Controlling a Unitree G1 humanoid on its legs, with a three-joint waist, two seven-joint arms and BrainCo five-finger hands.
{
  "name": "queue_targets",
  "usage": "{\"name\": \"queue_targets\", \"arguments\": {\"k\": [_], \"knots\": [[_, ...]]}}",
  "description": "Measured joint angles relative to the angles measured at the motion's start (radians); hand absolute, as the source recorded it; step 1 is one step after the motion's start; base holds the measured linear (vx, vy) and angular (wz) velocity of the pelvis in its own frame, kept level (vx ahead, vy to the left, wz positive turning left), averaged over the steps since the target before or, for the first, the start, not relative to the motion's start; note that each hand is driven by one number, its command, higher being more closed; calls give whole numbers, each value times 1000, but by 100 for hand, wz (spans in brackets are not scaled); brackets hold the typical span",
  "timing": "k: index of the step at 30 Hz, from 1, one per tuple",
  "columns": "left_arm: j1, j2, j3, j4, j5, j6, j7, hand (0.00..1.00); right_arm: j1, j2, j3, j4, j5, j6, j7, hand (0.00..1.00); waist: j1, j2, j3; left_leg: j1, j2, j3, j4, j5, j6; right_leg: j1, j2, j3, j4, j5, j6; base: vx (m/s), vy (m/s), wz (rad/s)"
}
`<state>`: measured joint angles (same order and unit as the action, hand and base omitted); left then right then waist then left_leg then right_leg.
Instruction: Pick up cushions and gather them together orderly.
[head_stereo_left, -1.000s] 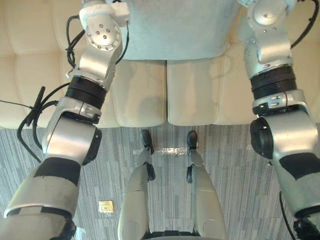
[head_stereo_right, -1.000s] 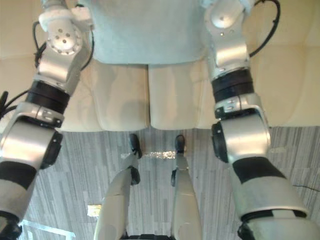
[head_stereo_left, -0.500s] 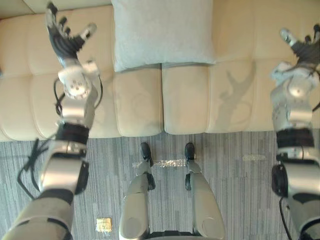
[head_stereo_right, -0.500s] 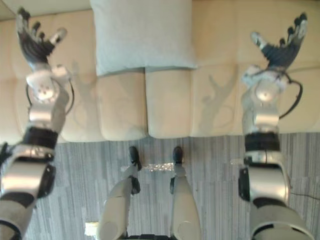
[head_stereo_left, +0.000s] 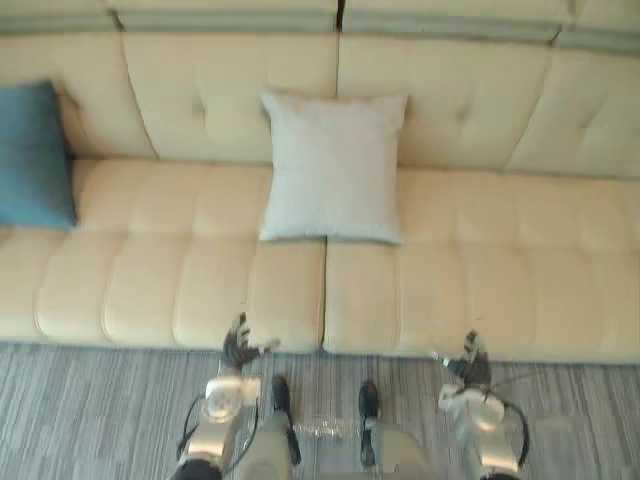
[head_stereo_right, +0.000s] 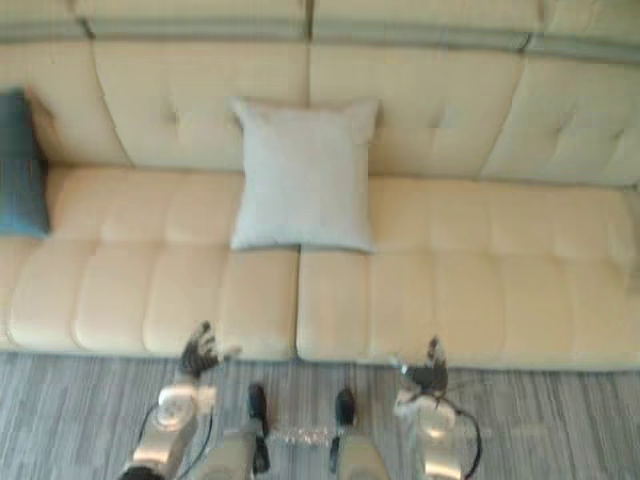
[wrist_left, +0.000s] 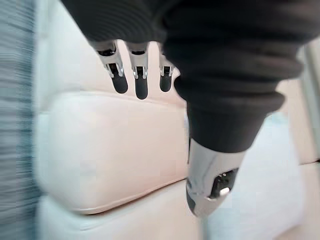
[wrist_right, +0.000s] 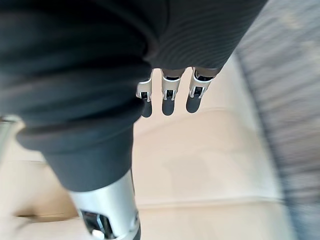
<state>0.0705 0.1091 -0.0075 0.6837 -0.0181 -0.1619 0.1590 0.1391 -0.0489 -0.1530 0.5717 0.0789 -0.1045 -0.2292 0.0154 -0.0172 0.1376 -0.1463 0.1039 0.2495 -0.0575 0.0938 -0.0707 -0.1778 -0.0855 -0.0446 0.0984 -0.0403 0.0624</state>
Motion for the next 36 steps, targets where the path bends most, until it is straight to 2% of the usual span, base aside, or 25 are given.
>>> {"name": "queue_targets", "arguments": {"k": [3, 9, 15, 20, 22, 23, 24, 25, 26, 28, 29, 30, 31, 34, 36], "knots": [[16, -37, 79, 134, 30, 21, -7, 0, 22, 24, -1, 112, 0, 5, 23, 0, 0, 3, -36, 55, -2, 1, -25, -1, -2, 43, 0, -2, -1, -15, 2, 69, -1, 0], [68, -93, 181, 226, 47, 32, -8, 0, 56, 54, -13, 238, -1, 19, 44, 0, 1, 1, -97, 129, -12, 0, -46, -11, -8, 110, -8, -8, -15, -38, 12, 58, 12, 3], [60, -100, 187, 265, 79, 42, -10, 0, 35, 50, -29, 304, -2, 28, 54, 0, 10, -3, -104, 168, -24, 18, -51, -22, -5, 142, -12, 9, -24, -37, 14, 31, 16, -7], [24, -92, 177, 288, 99, 43, -10, 0, -15, 48, 10, 324, -2, 37, 52, 0, 27, -15, -95, 144, -18, 73, -43, -31, -3, 96, -5, 71, -31, 0, 23, 13, 16, -38], [-16, -84, 150, 288, 101, 45, -10, 0, -37, 68, 15, 325, -2, 37, 52, 0, 21, -29, -74, 84, -4, 88, 36, -59, 6, 51, 1, 61, -3, 38, 50, -41, -2, -26], [-35, -91, 143, 275, 102, 47, -9, 0, -61, 82, 18, 325, -2, 38, 51, 0, 37, -17, -62, 36, 49, 100, 121, -91, 24, 31, 32, 49, -8, 106, 66, -74, -14, -37], [-33, -97, 145, 268, 103, 47, -10, 0, -71, 88, 19, 323, -2, 38, 50, 0, 43, -11, -56, 20, 73, 105, 139, -101, 33, 25, 37, 39, 35, 88, 55, -74, -7, -25], [-38, -108, 142, 249, 103, 50, -10, 0, -79, 99, 18, 318, -3, 39, 51, 0, 37, -12, -52, 12, 79, 100, 161, -102, 28, -15, 21, -20, 258, -30, -5, -26, -32, 15], [-37, -108, 129, 224, 102, 49, -10, 0, -69, 99, 17, 319, -6, 39, 51, 0, 40, -25, -54, 15, 75, 88, 168, -102, 28, -9, -5, -56, 423, -100, 8, -28, -44, 31], [-28, -103, 130, 202, 96, 47, -9, 0, -64, 99, 14, 320, -34, 38, 51, 0, 50, -48, -68, -5, 70, 83, 215, -101, 27, 31, -39, -60, 516, -128, 21, -1, -119, 18], [-26, -101, 133, 201, 95, 47, -8, 0, -71, 98, 14, 319, -39, 37, 51, 0, 51, -54, -72, -25, 71, 88, 238, -101, 27, 42, -38, -54, 483, -140, 33, -64, -153, -12], [-28, -104, 140, 204, 92, 51, -8, 0, -94, 87, 13, 318, -40, 36, 50, 0, 61, -41, -69, -57, 89, 97, 272, -99, 26, 54, -6, -58, 405, -149, 33, -110, -107, -28], [-20, -120, 139, 204, 85, 52, -8, 0, -103, 83, 11, 317, -41, 36, 48, 0, 76, -13, -73, -80, 105, 96, 270, -87, 26, 85, 20, -57, 309, -153, 26, -129, -127, -28], [-28, -148, 124, 203, 83, 52, -7, 0, -112, 62, 9, 317, -40, 36, 22, 0, 90, 18, -53, -142, 114, 66, 271, -48, 5, 114, 42, -86, 166, -172, -7, -146, -95, 11], [-45, -159, 104, 211, 78, 59, -6, 0, -111, 50, 12, 317, -40, 37, 13, 0, 86, 38, -17, -147, 120, 20, 278, -16, -3, 145, 51, -131, 161, -175, -15, -231, -94, 56]]}}
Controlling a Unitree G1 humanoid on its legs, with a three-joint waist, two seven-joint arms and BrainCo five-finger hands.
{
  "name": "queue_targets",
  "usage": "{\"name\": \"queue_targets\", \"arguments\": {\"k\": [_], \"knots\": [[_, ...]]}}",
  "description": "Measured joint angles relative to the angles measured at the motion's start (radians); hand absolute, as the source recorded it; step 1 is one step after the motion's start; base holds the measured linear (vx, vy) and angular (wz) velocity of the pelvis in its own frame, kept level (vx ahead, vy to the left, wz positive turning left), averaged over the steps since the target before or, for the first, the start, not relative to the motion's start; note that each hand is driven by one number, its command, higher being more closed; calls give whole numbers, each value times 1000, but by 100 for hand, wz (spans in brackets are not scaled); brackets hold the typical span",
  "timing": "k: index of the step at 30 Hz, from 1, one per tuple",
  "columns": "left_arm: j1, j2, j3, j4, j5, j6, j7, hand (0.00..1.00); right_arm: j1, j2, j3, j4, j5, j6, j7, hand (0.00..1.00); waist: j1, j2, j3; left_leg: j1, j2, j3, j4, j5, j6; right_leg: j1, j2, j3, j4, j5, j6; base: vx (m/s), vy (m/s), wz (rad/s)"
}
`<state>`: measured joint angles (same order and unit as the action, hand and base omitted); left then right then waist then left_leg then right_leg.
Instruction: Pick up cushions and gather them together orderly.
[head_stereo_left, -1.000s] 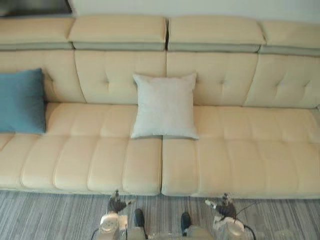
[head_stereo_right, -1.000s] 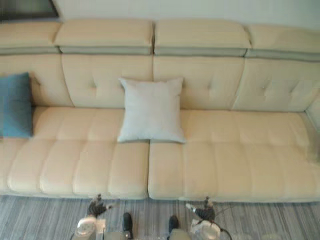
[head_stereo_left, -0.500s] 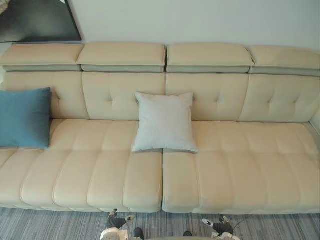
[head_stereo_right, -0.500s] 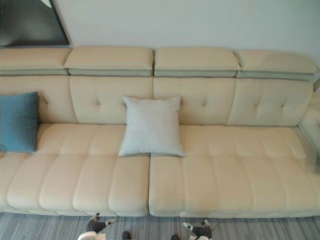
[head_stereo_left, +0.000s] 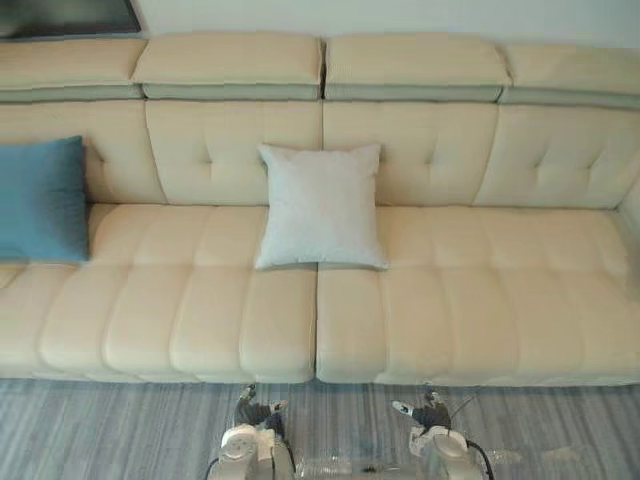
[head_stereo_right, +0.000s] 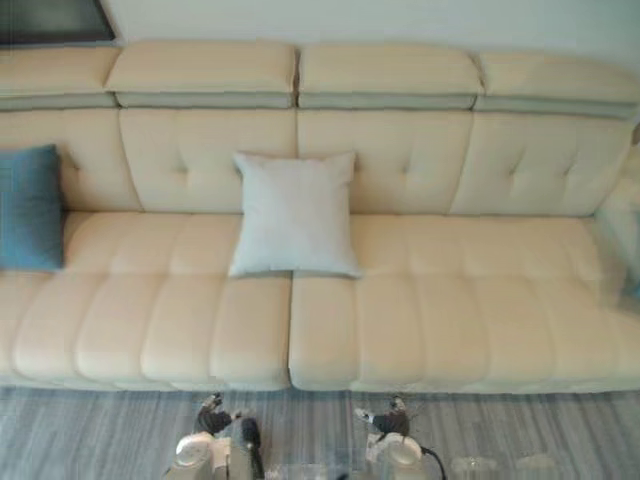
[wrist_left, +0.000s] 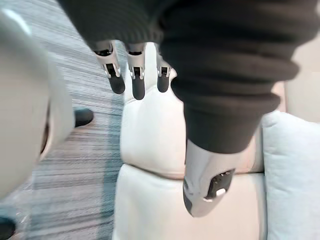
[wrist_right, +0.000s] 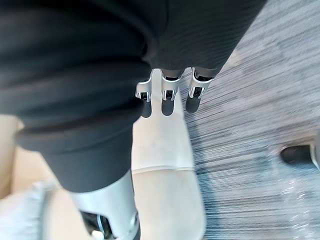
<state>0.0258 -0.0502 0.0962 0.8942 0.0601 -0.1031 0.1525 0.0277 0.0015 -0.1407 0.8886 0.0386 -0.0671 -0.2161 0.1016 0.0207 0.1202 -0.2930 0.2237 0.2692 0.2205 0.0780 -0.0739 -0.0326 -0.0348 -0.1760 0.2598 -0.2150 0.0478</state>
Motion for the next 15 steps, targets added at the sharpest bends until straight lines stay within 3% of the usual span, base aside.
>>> {"name": "queue_targets", "arguments": {"k": [3, 6, 8, 10, 12, 15], "knots": [[5, 2, -7, -16, -3, 0, 0, 0, 11, 4, 7, -1, 0, 2, -1, 0, -3, -9, 5, -2, -13, -55, -17, 46, -18, -11, -14, -45, 34, -24, -47, -302, -51, 39], [-3, 1, -5, -25, -3, 1, 0, 0, -1, -1, -5, -5, 0, 6, -1, 0, -14, -28, 21, -25, -31, -125, 230, -144, 19, -46, -60, -57, 70, -28, -44, -220, 82, 1], [1, 0, -4, -23, -3, 1, 0, 0, 9, -1, -5, -5, 0, 6, -1, 0, -17, -28, 20, -6, -45, -192, 346, -249, -5, -68, -69, -29, 72, -21, -33, -206, 222, -19], [6, -3, 1, -15, -3, 2, 0, 0, 17, 3, -5, -3, 0, 7, -1, 0, -20, -8, 10, 44, -59, -257, 303, -363, -31, -104, -65, 4, 93, -12, -9, -112, 273, -42], [13, 25, 5, -13, -4, 3, 3, 0, 41, 52, -13, 3, 1, 11, 1, 0, -25, -53, -3, 61, -98, -215, 252, -367, -11, -108, -85, 57, 52, 24, 21, -44, 198, -41], [19, 30, 5, -3, -4, 3, 2, 0, 51, 57, -20, 4, 3, 11, 1, 0, -39, -65, -15, 77, -114, -188, 244, -374, 4, -81, -94, 90, -29, 81, 30, -27, 180, -25]]}}
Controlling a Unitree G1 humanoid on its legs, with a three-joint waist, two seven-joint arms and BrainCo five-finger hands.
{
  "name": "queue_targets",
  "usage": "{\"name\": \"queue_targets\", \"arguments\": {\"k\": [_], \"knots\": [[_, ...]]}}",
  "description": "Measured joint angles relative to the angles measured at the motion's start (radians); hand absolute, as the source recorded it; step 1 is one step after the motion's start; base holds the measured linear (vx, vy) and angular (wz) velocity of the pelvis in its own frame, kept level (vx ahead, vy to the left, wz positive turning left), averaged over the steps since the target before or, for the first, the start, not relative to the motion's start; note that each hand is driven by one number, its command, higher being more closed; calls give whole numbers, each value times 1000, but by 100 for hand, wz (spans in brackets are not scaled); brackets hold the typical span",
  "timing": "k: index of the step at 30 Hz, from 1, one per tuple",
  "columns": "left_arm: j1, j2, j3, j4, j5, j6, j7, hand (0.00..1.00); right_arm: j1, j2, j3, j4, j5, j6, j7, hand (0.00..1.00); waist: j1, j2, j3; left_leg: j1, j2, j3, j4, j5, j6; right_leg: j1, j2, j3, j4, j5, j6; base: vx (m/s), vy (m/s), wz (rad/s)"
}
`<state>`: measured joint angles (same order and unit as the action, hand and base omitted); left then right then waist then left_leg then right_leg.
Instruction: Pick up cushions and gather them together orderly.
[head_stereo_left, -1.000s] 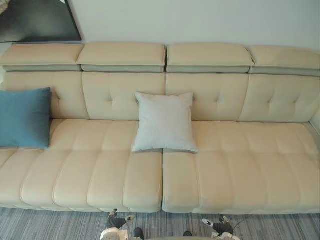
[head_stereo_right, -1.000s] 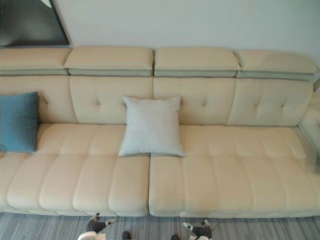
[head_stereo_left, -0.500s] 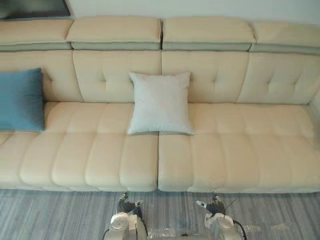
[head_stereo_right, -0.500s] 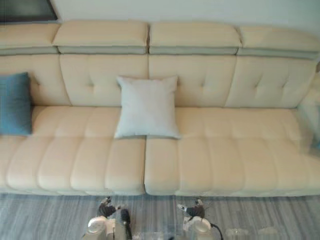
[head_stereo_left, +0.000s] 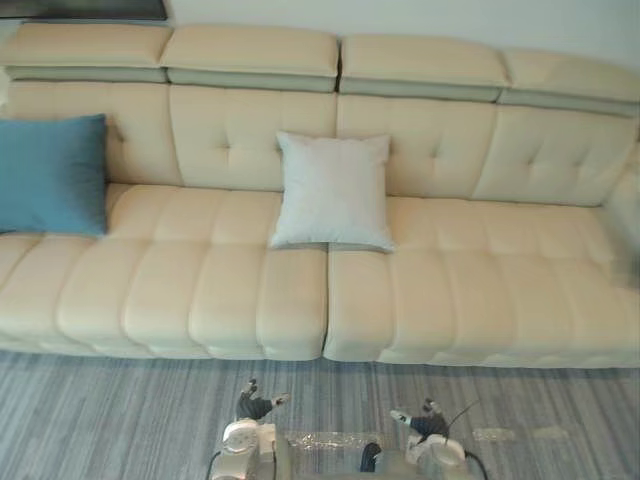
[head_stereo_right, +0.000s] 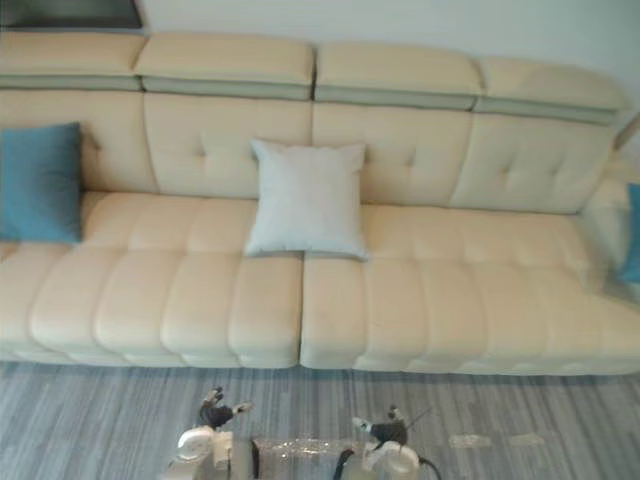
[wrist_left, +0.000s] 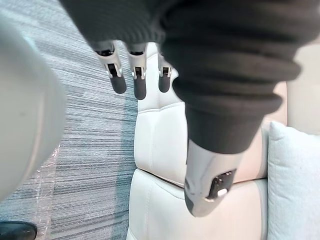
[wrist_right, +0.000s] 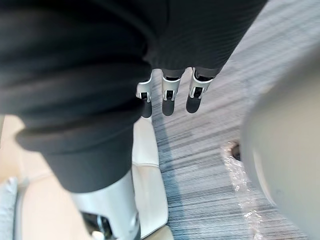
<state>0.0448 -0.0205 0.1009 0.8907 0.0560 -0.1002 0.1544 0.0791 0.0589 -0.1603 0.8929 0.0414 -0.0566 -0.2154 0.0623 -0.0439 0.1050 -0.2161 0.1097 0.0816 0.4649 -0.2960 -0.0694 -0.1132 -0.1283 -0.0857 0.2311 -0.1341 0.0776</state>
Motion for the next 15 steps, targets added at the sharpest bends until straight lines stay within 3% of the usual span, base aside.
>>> {"name": "queue_targets", "arguments": {"k": [5, 7, 10, 12, 14, 15], "knots": [[-7, 2, -1, 29, -1, 1, -1, 0, -1, 0, -3, 0, 0, 0, 1, 0, -5, 15, -10, 38, 15, 97, -12, -21, -1, -29, 12, 78, 1, 39, 14, 50, 77, -58], [-6, 13, -2, 50, -1, 1, -1, 0, -39, -6, -1, 38, 0, -2, 1, 0, -5, 44, -14, 44, 75, 186, -13, -13, 10, -88, 28, -59, 29, 82, -38, 117, -47, -126], [-21, 27, -4, 77, -2, 4, -2, 0, -80, -58, 9, 94, -3, -2, 1, 0, -13, 78, 5, 64, 108, 235, 3, 2, 15, -102, 32, -274, 16, 124, -112, 108, -71, -102], [-22, 30, -4, 79, -2, 4, -1, 0, -91, -97, 10, 120, -3, -2, 1, 0, -12, 93, 6, 101, 118, 234, -5, 13, 25, -97, 48, -276, 19, 144, -142, 84, -78, -88], [-27, 45, -4, 82, -2, 2, 0, 0, -128, -121, 14, 141, -4, -2, -1, 0, -10, 106, 15, 146, 150, 244, -41, 24, 19, -110, 64, -282, 31, 165, -145, 20, -107, -83], [-37, 62, -9, 84, -2, -1, 0, 0, -144, -125, 13, 149, -5, 1, 0, 0, -13, 104, 23, 166, 156, 272, -68, 32, 4, -134, 35, -334, 104, 104, -145, -22, -119, -46]]}}
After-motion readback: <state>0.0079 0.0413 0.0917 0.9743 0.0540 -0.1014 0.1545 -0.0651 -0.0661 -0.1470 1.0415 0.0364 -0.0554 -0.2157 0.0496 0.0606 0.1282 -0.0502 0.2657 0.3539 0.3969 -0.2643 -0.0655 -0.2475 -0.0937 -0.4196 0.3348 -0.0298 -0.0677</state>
